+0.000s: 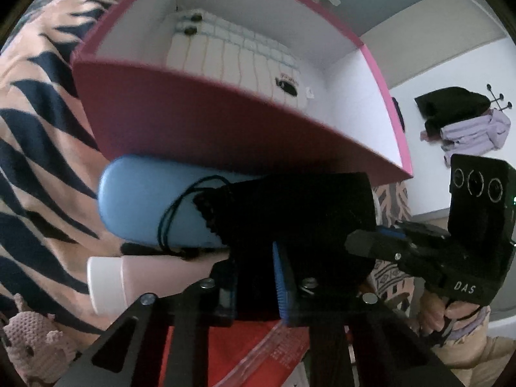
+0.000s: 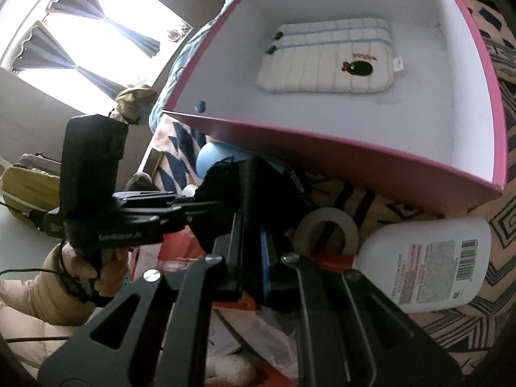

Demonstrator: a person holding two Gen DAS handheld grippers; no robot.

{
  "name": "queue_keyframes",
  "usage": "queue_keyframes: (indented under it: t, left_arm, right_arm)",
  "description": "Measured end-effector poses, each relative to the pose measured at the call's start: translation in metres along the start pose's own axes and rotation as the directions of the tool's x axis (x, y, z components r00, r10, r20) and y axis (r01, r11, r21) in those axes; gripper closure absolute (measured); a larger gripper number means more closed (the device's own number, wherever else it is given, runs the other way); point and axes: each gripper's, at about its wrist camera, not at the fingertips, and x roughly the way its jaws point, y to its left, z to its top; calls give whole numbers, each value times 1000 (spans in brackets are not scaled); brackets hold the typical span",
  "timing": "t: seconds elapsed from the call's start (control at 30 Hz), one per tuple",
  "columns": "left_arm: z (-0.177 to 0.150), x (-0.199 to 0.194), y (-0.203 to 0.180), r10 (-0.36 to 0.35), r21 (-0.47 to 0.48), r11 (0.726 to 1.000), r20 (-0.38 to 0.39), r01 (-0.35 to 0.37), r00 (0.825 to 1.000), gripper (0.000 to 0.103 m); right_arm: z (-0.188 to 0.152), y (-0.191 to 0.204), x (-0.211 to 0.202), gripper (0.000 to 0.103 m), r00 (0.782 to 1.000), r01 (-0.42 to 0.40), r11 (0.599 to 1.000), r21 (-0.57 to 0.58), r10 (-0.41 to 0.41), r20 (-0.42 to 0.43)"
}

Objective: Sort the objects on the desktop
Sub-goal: 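Lift the black bag with the right gripper and carry it over the box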

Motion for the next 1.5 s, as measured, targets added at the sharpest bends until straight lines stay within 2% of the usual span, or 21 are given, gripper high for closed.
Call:
queue_keyframes:
  t: [0.27,0.63,0.87,1.27,1.5]
  left_arm:
    - [-1,-35,-15,-26,27,999,83,23,996,90]
    - [10,-86,-45,-36,105,994,175,18,984,90]
    - [29,-110,-65,-17,173,985,230,-24,973,90]
    - [65,-125,-90,7,270,960,266,-81,964,90]
    - [85,-122,-95,19,281,955,263,-96,965,90]
  right_arm:
    - [3,18,-19,92,999,-29,998,-49,31,38]
    - [17,55,-57,92,989,-74,987,-139,90,116]
    - [31,69,-78,94,977,-86,981,-176,117,176]
    - [63,71,-98,94,961,-76,976,-204,126,245]
    - [83,64,-96,94,958,-79,979,-187,126,258]
